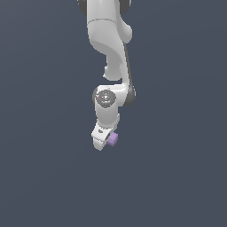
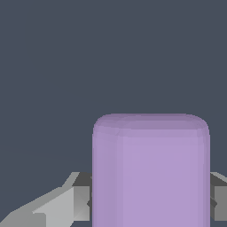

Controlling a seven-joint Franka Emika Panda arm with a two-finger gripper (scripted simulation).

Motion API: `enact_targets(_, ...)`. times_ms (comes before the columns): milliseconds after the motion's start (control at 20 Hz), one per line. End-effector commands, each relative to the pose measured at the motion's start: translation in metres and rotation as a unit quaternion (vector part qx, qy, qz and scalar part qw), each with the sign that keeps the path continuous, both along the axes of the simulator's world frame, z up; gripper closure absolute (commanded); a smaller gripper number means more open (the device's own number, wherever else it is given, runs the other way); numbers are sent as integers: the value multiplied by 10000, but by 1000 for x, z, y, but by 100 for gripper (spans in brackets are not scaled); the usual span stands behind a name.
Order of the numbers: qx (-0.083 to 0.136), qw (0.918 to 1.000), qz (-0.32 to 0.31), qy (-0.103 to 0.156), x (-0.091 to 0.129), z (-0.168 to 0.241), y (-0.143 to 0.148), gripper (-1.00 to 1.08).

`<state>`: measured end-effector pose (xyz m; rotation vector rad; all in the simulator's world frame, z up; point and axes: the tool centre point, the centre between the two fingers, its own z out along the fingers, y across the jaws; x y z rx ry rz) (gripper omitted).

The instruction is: Pick up the object and move it to a goal position.

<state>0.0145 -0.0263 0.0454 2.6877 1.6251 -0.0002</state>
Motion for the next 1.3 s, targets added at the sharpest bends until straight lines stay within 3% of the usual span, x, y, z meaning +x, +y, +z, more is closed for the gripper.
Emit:
enact_targets(0, 1, 10000, 4, -4, 7, 4, 10, 108)
enact_targets(800, 6, 10000, 2, 0, 79, 37, 98, 108)
enact_targets(1250, 6, 10000, 2, 0, 110, 51, 133, 108)
